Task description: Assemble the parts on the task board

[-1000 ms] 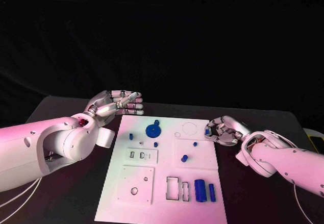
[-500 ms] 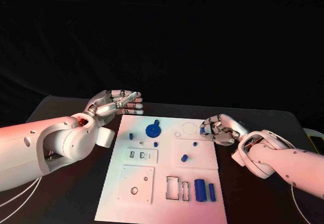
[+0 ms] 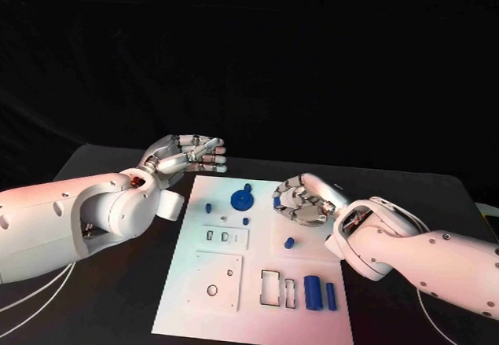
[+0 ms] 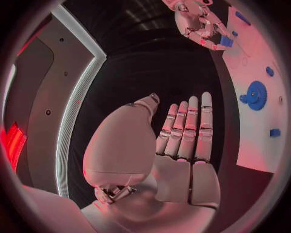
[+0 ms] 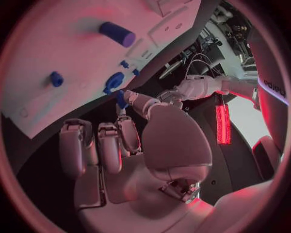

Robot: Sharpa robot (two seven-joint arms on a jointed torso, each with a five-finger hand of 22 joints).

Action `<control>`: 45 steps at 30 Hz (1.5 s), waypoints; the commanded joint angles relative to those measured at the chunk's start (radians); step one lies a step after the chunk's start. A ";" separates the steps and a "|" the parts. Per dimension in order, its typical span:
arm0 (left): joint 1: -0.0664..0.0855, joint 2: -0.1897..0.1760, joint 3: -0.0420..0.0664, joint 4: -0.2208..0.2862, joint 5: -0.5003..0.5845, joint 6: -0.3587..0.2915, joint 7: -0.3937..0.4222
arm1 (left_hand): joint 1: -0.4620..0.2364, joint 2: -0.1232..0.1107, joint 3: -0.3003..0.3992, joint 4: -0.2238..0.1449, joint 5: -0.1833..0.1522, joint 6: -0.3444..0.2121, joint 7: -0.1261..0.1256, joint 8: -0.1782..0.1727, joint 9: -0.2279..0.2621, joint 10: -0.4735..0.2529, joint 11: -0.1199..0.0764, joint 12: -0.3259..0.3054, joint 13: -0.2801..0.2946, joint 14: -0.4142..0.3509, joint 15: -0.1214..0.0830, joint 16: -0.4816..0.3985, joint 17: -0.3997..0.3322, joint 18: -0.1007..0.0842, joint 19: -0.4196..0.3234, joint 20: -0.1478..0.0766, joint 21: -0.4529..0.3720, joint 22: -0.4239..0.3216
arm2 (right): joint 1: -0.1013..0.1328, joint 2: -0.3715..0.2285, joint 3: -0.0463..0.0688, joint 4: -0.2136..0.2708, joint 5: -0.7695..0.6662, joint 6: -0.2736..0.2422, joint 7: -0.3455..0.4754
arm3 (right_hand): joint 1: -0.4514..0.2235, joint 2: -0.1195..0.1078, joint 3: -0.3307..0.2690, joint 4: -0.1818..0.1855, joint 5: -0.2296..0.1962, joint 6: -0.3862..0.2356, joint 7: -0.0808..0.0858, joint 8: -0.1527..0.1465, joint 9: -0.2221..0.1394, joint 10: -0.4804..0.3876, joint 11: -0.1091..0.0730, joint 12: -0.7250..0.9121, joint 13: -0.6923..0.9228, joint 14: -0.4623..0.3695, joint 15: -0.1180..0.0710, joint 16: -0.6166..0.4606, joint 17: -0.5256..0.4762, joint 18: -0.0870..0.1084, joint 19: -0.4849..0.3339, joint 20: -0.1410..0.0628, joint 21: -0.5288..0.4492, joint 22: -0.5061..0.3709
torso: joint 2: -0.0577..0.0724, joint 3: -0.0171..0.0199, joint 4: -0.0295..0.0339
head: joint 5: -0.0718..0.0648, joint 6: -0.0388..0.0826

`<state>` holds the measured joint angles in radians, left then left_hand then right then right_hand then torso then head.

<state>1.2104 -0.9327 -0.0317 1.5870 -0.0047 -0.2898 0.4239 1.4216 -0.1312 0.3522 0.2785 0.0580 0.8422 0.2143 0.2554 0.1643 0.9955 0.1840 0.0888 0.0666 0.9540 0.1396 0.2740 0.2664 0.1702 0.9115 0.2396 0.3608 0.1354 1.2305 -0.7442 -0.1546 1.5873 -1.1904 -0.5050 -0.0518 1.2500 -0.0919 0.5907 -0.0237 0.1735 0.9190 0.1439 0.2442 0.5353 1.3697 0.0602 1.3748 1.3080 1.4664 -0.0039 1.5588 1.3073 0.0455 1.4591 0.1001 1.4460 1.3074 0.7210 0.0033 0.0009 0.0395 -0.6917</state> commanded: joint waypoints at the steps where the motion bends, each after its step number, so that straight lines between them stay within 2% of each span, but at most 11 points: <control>1: 0.001 0.007 0.001 -0.009 0.002 0.014 0.003 | 0.001 0.001 0.007 0.001 -0.004 -0.005 0.023 -0.004 -0.001 0.006 0.002 -0.005 0.000 -0.003 0.001 -0.003 0.001 0.012 0.006 -0.001 0.002 -0.001 | -0.001 0.035 -0.001 0.011 -0.113 -0.008 -0.109 | -0.007 -0.001 0.003 -0.001 0.002 -0.001 -0.004 0.030 0.040 0.001 -0.003 0.001 0.016 0.095 -0.007 0.000 0.223 -0.004 0.003 -0.002 -0.004 0.138 | -0.006 -0.0018 0.0001 | 0.007 -0.003; 6: 0.001 0.015 0.000 -0.017 0.002 0.014 0.004 | 0.001 0.001 0.007 0.001 -0.004 -0.005 0.023 -0.004 -0.001 0.006 0.002 -0.005 0.000 -0.003 0.001 -0.003 0.001 0.012 0.006 -0.001 0.002 -0.001 | -0.006 0.093 -0.005 0.010 -0.163 0.000 -0.147 | -0.011 -0.002 0.002 0.001 0.001 -0.001 -0.004 0.032 0.041 0.001 -0.002 0.001 0.016 0.095 -0.007 -0.001 0.221 -0.004 0.001 -0.002 -0.006 0.137 | -0.007 -0.0039 0.0019 | 0.008 -0.006; 9: 0.000 0.019 0.000 -0.020 0.002 0.015 0.004 | 0.001 0.001 0.007 0.001 -0.004 -0.005 0.023 -0.004 -0.001 0.006 0.002 -0.005 0.000 -0.003 0.001 -0.003 0.001 0.012 0.006 -0.001 0.002 -0.001 | -0.015 0.126 -0.008 0.000 -0.183 0.003 -0.161 | -0.014 -0.003 0.002 0.002 0.001 -0.001 -0.004 0.033 0.041 0.002 -0.002 0.001 0.017 0.094 -0.006 -0.001 0.219 -0.003 0.000 -0.002 -0.008 0.135 | -0.006 -0.0029 0.0020 | 0.006 -0.004; 12: 0.000 0.022 0.000 -0.022 0.002 0.016 0.004 | 0.001 0.001 0.007 0.001 -0.004 -0.005 0.023 -0.004 -0.001 0.006 0.002 -0.005 0.000 -0.003 0.001 -0.003 0.001 0.012 0.006 -0.001 0.002 -0.001 | -0.026 0.158 -0.011 -0.016 -0.201 0.008 -0.176 | -0.015 -0.003 0.002 0.002 0.000 -0.001 -0.004 0.033 0.042 0.002 -0.002 0.001 0.017 0.095 -0.006 -0.001 0.220 -0.004 0.001 -0.002 -0.007 0.137 | -0.005 -0.0024 -0.0001 | 0.010 -0.005; 19: 0.000 0.027 0.000 -0.024 0.002 0.018 0.004 | 0.001 0.001 0.007 0.001 -0.004 -0.005 0.023 -0.004 -0.001 0.006 0.002 -0.005 0.000 -0.003 0.001 -0.003 0.001 0.012 0.006 -0.001 0.002 -0.001 | -0.054 0.214 -0.016 -0.061 -0.232 0.021 -0.201 | -0.018 -0.004 0.003 0.002 0.006 -0.001 -0.005 0.035 0.043 0.002 -0.003 0.001 0.017 0.094 -0.007 -0.002 0.218 -0.003 0.000 -0.002 -0.009 0.134 | -0.003 -0.0016 0.0027 | 0.021 -0.010; 23: 0.000 0.028 0.000 -0.024 0.002 0.018 0.005 | 0.003 0.001 0.009 0.000 -0.004 -0.004 0.023 -0.004 -0.001 0.007 0.001 -0.005 0.000 -0.003 0.001 -0.004 0.002 0.012 0.006 -0.001 0.003 -0.002 | -0.066 0.228 -0.018 -0.067 -0.252 0.025 -0.204 | -0.024 -0.008 0.001 0.004 0.008 -0.002 -0.005 0.037 0.044 0.003 -0.002 0.001 0.017 0.094 -0.007 -0.002 0.218 -0.003 0.000 -0.002 -0.009 0.135 | -0.003 -0.0014 0.0035 | 0.025 -0.012; 26: 0.001 0.028 0.000 -0.024 0.002 0.019 0.005 | 0.003 0.001 0.009 0.000 -0.004 -0.004 0.023 -0.004 -0.001 0.007 0.001 -0.005 0.000 -0.003 0.001 -0.004 0.002 0.012 0.006 -0.001 0.003 -0.002 | -0.073 0.237 -0.019 -0.068 -0.267 0.032 -0.206 | -0.033 -0.014 -0.003 0.007 0.008 -0.002 -0.005 0.039 0.046 0.004 -0.003 0.002 0.018 0.094 -0.007 -0.002 0.217 -0.003 -0.001 -0.002 -0.010 0.134 | -0.004 -0.0014 0.0003 | 0.028 -0.014; 30: 0.001 0.028 0.000 -0.023 0.002 0.020 0.005 | 0.002 0.001 0.009 0.001 -0.004 -0.004 0.022 -0.004 -0.001 0.008 0.001 -0.006 0.000 -0.003 0.001 -0.004 0.003 0.012 0.006 -0.001 0.003 -0.002 | -0.078 0.242 -0.019 -0.070 -0.276 0.043 -0.206 | -0.038 -0.021 -0.007 0.007 0.005 -0.002 -0.007 0.042 0.047 0.005 -0.004 0.003 0.019 0.094 -0.007 -0.002 0.218 -0.003 0.000 -0.003 -0.010 0.135 | -0.004 -0.0015 -0.0007 | 0.030 -0.014; 35: 0.001 0.028 0.000 -0.023 0.002 0.021 0.005 | 0.002 0.001 0.009 0.001 -0.004 -0.004 0.022 -0.004 -0.001 0.008 0.001 -0.006 0.000 -0.003 0.001 -0.004 0.003 0.012 0.006 -0.001 0.003 -0.002 | -0.084 0.245 -0.021 -0.074 -0.285 0.060 -0.208 | -0.044 -0.032 -0.013 0.006 0.004 -0.002 -0.007 0.045 0.048 0.005 -0.004 0.003 0.020 0.094 -0.008 -0.002 0.216 -0.003 0.000 -0.003 -0.011 0.135 | -0.005 -0.0015 0.0001 | 0.033 -0.019; 45: 0.001 0.028 0.000 -0.023 0.002 0.022 0.004 | 0.002 0.001 0.009 0.001 -0.004 -0.004 0.022 -0.004 -0.001 0.008 0.001 -0.006 0.000 -0.003 0.001 -0.004 0.003 0.012 0.006 -0.001 0.003 -0.002 | -0.092 0.249 -0.023 -0.079 -0.293 0.077 -0.212 | -0.049 -0.038 -0.018 0.007 0.001 -0.002 -0.008 0.047 0.049 0.006 -0.005 0.003 0.020 0.094 -0.009 -0.003 0.215 -0.003 -0.001 -0.004 -0.012 0.134 | -0.005 -0.0014 0.0002 | 0.039 -0.025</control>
<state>1.2103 -0.9068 -0.0319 1.5621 -0.0047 -0.2877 0.4216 1.4216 -0.1312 0.3576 0.2786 0.0580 0.8422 0.2143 0.2554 0.1642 0.9956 0.1840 0.0889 0.0666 0.9540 0.1396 0.2740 0.2677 0.1702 0.9115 0.2396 0.3608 0.1347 1.1401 -0.4977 -0.1768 1.5089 -1.4587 -0.4574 -0.2560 1.2037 -0.1253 0.5779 -0.0164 0.1783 0.9127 0.1409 0.2883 0.5356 1.3718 0.0580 1.3747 1.3075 1.4664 -0.0038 1.5588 1.3078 0.0454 1.4590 0.1002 1.4384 1.3078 0.7163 0.0020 0.0012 0.0756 -0.7154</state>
